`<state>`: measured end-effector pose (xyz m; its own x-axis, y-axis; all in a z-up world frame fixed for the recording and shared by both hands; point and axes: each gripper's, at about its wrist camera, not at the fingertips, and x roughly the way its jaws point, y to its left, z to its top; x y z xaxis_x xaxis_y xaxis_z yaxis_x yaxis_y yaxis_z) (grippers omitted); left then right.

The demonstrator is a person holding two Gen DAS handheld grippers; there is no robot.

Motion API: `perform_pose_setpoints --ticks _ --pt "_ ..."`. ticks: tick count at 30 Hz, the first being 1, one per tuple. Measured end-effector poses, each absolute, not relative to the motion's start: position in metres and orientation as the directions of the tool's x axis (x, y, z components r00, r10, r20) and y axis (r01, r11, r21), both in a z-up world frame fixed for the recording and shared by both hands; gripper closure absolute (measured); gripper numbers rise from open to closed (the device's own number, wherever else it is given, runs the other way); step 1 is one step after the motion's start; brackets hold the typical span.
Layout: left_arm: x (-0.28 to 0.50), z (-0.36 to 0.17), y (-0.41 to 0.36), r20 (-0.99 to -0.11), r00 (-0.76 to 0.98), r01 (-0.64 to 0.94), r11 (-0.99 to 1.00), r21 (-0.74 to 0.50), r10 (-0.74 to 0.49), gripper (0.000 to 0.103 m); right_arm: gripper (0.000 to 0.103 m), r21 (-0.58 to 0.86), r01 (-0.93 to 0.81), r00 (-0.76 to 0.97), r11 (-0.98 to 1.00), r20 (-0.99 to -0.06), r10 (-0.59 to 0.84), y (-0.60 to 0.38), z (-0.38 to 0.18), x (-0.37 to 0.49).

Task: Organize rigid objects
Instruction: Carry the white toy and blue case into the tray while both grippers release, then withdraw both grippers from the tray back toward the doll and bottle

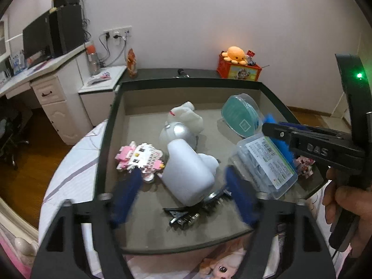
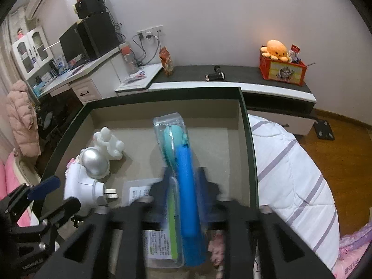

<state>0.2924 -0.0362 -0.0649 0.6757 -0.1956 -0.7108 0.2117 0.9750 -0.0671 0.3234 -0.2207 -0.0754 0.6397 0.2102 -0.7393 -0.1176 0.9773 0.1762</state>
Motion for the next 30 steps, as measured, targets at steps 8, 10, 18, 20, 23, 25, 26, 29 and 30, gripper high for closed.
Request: perform_pose_setpoints --ticks 8,10,18,20,23,25,26,29,30 --pt "0.254 -0.040 -0.016 -0.632 0.757 0.173 0.984 -0.053 -0.167 0.000 0.000 0.256 -0.121 0.706 0.959 -0.657 0.264 -0.223 -0.051 0.282" --pt "0.242 -0.034 -0.011 -0.620 0.767 0.168 0.984 -0.056 -0.166 0.000 0.000 0.273 -0.138 0.724 0.952 -0.628 0.285 -0.221 -0.042 0.261" --pt "0.200 -0.018 0.004 -0.607 0.783 0.120 0.991 -0.063 -0.134 0.000 0.000 0.270 -0.175 0.770 0.947 -0.562 0.302 -0.203 -0.020 0.185" --pt "0.185 -0.015 0.010 -0.607 0.783 0.111 0.991 -0.078 -0.136 0.000 0.000 0.269 -0.158 0.790 0.950 -0.543 0.285 -0.202 -0.018 0.161" --pt "0.162 -0.012 0.016 -0.602 0.788 0.094 0.992 -0.086 -0.127 0.000 0.000 0.282 -0.139 0.796 0.949 -0.538 0.277 -0.206 -0.021 0.138" --pt "0.147 -0.011 0.019 -0.601 0.791 0.084 0.993 -0.084 -0.118 0.000 0.000 0.290 -0.126 0.799 0.949 -0.537 0.270 -0.206 -0.024 0.121" --pt "0.141 -0.011 0.019 -0.601 0.790 0.082 0.993 -0.085 -0.117 0.000 0.000 0.294 -0.118 0.804 0.948 -0.533 0.265 -0.206 -0.026 0.114" --pt "0.122 -0.012 0.022 -0.604 0.789 0.069 0.993 -0.094 -0.111 0.000 0.000 0.316 -0.087 0.811 0.945 -0.528 0.252 -0.210 -0.033 0.093" --pt "0.117 -0.012 0.023 -0.604 0.789 0.064 0.993 -0.098 -0.111 0.000 0.000 0.321 -0.080 0.811 0.944 -0.530 0.249 -0.211 -0.035 0.086"
